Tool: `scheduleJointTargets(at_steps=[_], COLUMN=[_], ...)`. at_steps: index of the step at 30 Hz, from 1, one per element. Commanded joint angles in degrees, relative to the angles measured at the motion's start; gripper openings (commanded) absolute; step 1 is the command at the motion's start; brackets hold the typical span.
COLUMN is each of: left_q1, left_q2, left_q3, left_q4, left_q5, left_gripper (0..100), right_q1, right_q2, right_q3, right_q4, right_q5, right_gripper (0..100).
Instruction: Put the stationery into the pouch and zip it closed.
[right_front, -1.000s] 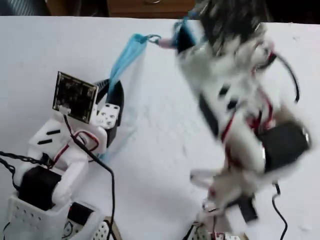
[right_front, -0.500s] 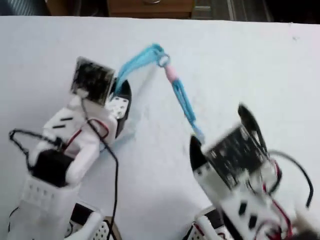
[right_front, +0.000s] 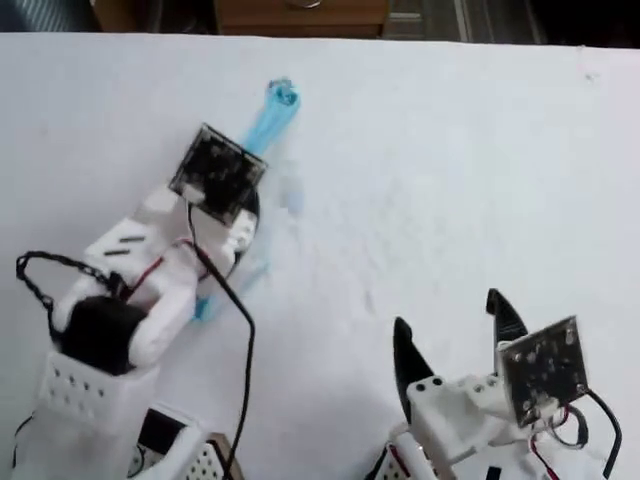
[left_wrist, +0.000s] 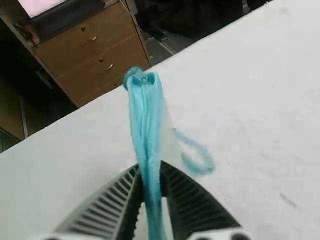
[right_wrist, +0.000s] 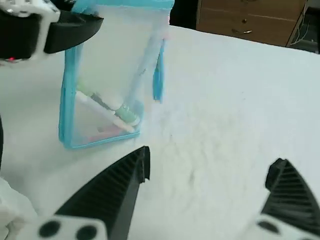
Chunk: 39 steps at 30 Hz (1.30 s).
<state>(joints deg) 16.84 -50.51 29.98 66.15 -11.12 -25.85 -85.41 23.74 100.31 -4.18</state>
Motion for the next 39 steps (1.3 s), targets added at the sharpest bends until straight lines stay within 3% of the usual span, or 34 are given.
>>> scheduleJointTargets(at_steps=[1,4,7,9,12,17,21,26,32,35,39], left_q1=[2.42,3.38,4.44,4.09,3.91,2.15,-8.31,-20.79,-28.88,-31.6,-37.05], left_q2=[0.48,0.48,0.4,0.4,0.4,0.4,0.4,0.31,0.31,0.13,-8.4], left_q3=[0.0,0.0,-2.11,-6.68,-16.35,-36.22,-49.14,-55.65,-53.45,-45.36,-29.01], left_q4=[6.86,8.09,10.2,13.89,20.92,31.21,32.97,32.97,33.58,34.73,30.68], left_q5=[1.58,5.19,6.24,7.47,7.38,7.38,7.74,7.82,10.81,10.46,7.56], left_gripper=[20,21,23,25,26,25,25,25,14,1,2], right_q1=[6.9,17.27,25.27,29.93,35.47,38.9,38.73,38.73,38.73,38.64,38.64], right_q2=[-0.04,0.4,0.13,-0.04,0.13,0.4,0.48,0.48,0.48,-0.22,-4.7], right_q3=[0.18,0.18,2.11,4.31,6.33,7.74,7.91,8.0,9.41,12.22,12.75], right_q4=[-2.51,-8.66,-16.13,-19.91,-24.13,-27.91,-28.09,-28.09,-27.91,-27.12,-19.3], right_q5=[-5.98,-8.0,-4.75,-3.78,-3.34,-3.34,-3.69,-3.69,-3.69,-3.25,-3.08], right_gripper=[31.7,15.6,0.6,4.5,1.6,1.7,1.7,1.7,1.7,1.7,1.7])
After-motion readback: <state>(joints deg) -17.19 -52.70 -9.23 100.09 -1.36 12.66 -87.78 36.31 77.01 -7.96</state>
